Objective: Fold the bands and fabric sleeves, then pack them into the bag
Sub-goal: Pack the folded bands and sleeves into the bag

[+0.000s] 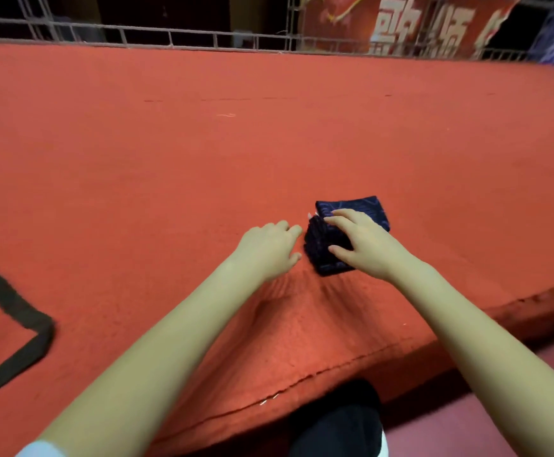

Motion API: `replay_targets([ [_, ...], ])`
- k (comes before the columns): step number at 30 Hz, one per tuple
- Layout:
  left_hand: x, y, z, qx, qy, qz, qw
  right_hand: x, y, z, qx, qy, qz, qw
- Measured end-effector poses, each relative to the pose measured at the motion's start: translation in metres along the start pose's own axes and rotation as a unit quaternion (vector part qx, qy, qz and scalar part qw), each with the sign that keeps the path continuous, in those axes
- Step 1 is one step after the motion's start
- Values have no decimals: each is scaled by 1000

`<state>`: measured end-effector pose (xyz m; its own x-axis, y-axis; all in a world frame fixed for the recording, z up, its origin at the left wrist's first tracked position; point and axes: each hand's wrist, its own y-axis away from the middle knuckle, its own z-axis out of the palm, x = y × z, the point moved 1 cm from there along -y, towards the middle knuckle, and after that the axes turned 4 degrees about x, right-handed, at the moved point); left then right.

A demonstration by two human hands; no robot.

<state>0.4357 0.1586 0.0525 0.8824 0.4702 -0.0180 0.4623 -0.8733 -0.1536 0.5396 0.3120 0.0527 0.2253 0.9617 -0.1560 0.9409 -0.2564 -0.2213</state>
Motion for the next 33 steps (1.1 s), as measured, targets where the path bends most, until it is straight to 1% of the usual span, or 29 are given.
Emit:
replay_targets([
  [3,17,-20,1,12,-7,17,1000,25,4,0,8,7,22,1000],
  [8,39,-41,8,56,-4,39,998,50,6,8,17,4,24,1000],
  [11,45,-49,22,77,21,53,995,60,6,19,4,6,19,1000],
  [15,44,-56,46,52,5,68,996,72,5,37,-14,15,2,1000],
  [19,41,-62,74,21,23,36,999,80,-2,51,-12,28,-12,999],
  [22,38,-71,86,30,55,20,998,85,-12,58,-7,24,-16,1000],
  [25,30,-83,89,58,131,17,990,91,-26,60,-11,12,-22,1000],
  [27,22,-91,87,61,208,3,976,95,-37,59,-35,6,-29,999],
  [29,15,-100,84,59,248,-11,967,96,-47,58,-48,21,-41,998],
  [31,9,-108,80,53,239,-22,969,94,-57,55,-37,24,-46,998],
  [33,4,-113,70,31,206,-21,978,89,-64,49,-43,18,-42,998],
])
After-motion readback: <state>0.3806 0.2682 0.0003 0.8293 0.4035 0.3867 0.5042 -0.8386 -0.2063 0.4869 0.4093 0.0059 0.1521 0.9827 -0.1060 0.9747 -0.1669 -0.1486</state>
